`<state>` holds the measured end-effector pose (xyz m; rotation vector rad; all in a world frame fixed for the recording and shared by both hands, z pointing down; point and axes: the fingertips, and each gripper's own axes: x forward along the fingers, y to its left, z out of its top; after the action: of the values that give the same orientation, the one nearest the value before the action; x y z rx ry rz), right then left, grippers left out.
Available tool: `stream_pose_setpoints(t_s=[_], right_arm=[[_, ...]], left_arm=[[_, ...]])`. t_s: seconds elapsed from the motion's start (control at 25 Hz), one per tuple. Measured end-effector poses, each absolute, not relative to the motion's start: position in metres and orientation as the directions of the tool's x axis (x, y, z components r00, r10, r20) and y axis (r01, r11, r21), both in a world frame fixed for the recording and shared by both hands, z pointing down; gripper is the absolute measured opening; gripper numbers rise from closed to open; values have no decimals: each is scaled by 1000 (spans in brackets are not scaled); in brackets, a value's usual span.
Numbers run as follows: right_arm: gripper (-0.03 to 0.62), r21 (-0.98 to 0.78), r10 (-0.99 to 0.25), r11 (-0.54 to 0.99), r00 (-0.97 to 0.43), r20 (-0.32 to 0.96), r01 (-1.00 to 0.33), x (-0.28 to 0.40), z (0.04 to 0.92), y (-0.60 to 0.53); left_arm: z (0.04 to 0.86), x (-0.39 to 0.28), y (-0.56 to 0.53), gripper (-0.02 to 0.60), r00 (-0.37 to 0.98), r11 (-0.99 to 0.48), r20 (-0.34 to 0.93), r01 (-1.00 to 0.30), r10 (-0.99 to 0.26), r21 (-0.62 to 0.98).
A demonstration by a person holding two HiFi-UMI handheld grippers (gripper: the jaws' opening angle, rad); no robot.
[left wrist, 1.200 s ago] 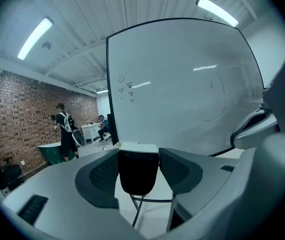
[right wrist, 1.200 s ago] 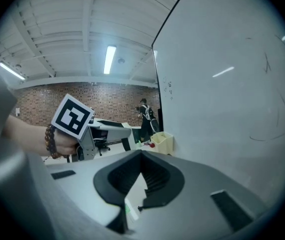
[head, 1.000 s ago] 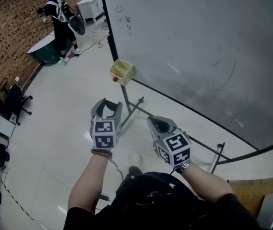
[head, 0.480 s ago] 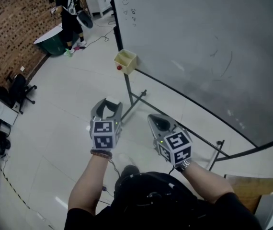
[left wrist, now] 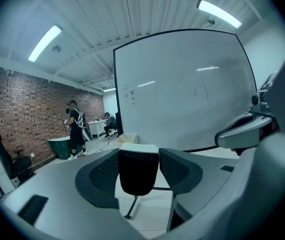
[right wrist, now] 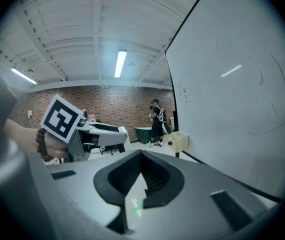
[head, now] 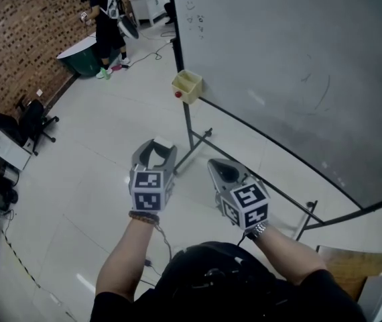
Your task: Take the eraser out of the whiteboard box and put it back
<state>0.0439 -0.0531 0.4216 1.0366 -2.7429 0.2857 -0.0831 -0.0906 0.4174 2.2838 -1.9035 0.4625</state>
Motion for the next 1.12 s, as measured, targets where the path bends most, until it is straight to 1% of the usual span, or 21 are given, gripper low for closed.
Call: stream_pose_setpoints(t_s=[0.4,1.12], right_arm=[[20,-109,-647,722,-723,241,-683,15,412,-38],[20,-84,-685,691,-688,241,-718,-8,403,-13]], left_arm=[[413,-100,-71,233,203,-240,318,-967,-926,-81],[399,-113,-51,233,280,-317,281,-944,-918,-95]])
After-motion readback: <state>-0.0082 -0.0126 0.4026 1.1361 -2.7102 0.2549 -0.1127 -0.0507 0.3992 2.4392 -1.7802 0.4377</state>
